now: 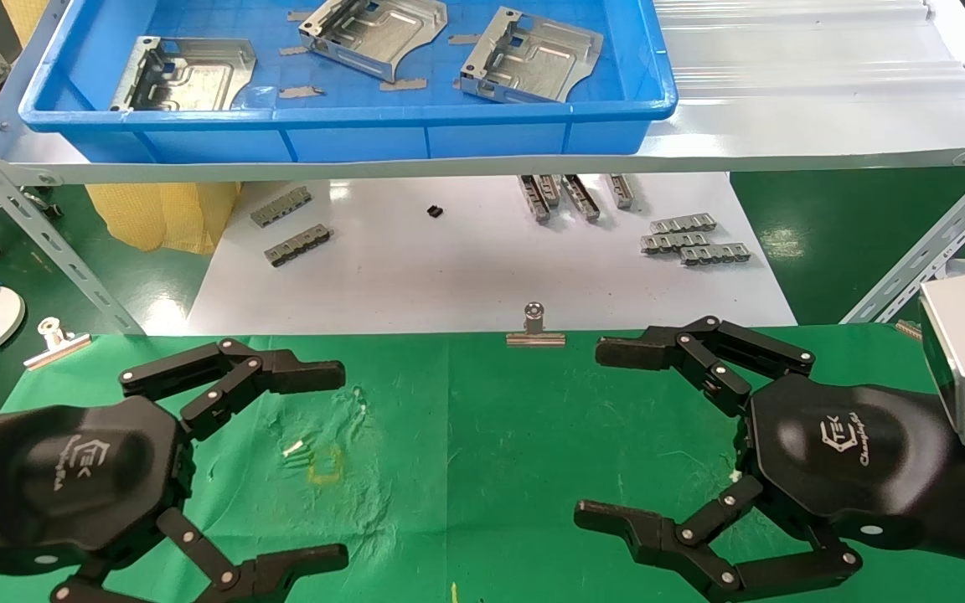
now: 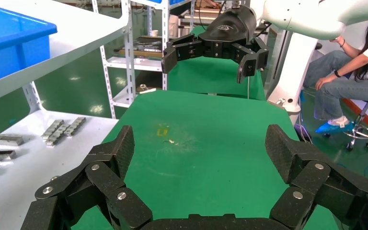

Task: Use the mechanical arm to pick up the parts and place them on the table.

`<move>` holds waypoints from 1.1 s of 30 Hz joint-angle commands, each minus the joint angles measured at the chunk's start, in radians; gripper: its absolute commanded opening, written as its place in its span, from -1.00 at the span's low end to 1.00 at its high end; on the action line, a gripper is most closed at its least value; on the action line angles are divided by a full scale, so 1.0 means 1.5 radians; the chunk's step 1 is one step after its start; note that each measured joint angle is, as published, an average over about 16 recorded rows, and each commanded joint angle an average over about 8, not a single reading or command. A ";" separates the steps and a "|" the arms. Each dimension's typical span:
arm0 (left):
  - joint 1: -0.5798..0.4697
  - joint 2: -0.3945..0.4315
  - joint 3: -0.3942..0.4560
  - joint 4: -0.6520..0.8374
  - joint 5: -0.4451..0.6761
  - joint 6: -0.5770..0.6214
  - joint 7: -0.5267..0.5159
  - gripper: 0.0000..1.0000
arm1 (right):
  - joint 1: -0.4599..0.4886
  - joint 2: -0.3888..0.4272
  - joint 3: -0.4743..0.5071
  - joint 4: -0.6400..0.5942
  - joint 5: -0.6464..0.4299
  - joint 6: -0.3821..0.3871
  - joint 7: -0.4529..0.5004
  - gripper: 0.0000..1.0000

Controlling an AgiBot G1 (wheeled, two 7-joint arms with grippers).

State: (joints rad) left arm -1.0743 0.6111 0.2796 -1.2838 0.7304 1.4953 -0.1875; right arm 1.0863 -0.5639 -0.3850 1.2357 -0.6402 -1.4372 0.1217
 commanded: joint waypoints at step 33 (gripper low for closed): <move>0.000 0.000 0.000 0.000 0.000 0.000 0.000 1.00 | 0.000 0.000 0.000 0.000 0.000 0.000 0.000 1.00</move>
State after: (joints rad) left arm -1.0743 0.6111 0.2796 -1.2839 0.7304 1.4953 -0.1875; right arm 1.0863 -0.5639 -0.3850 1.2357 -0.6401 -1.4372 0.1217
